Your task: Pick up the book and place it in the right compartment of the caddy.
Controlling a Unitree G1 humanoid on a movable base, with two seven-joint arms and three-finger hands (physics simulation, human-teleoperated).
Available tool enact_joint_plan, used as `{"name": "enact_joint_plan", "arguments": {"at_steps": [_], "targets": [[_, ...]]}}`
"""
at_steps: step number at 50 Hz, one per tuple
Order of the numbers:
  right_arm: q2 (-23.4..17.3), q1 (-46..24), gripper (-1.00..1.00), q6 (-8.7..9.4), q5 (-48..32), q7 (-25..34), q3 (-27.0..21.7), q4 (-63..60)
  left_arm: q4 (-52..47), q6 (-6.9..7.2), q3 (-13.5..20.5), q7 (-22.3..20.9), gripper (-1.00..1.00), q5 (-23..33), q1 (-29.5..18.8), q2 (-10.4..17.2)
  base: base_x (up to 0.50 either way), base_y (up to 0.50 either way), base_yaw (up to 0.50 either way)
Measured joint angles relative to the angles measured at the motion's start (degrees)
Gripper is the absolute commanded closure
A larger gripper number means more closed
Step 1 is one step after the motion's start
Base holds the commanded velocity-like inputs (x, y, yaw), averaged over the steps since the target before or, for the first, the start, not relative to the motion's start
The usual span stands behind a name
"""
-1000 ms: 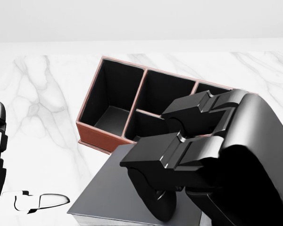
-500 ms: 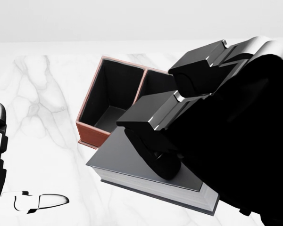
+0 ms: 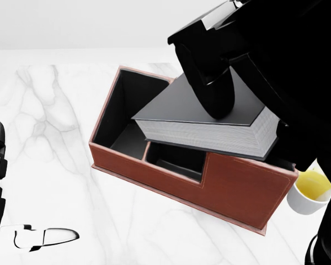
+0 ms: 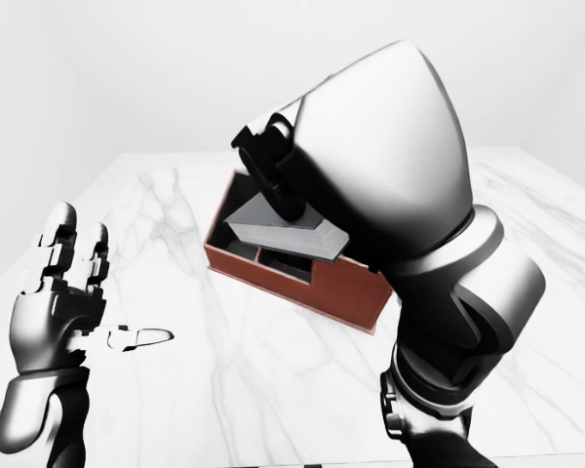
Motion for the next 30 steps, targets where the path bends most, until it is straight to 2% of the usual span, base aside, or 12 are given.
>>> {"name": "enact_joint_plan", "arguments": {"at_steps": [10, 30], "targets": [[-2.7, -4.8, 1.0, 0.07, -2.6, -1.0, -0.6, 9.1, -0.5, 0.0, 0.0, -0.1, -1.0, 0.0, 0.1, -0.1, 0.0, 0.0, 0.0], [-4.0, -16.4, 1.0, 1.1, -10.7, -0.4, 0.8, 32.8, -0.1, 0.0, -0.1, -0.2, -1.0, -0.3, -0.3, 0.1, 0.0, 0.0, 0.0]]}}
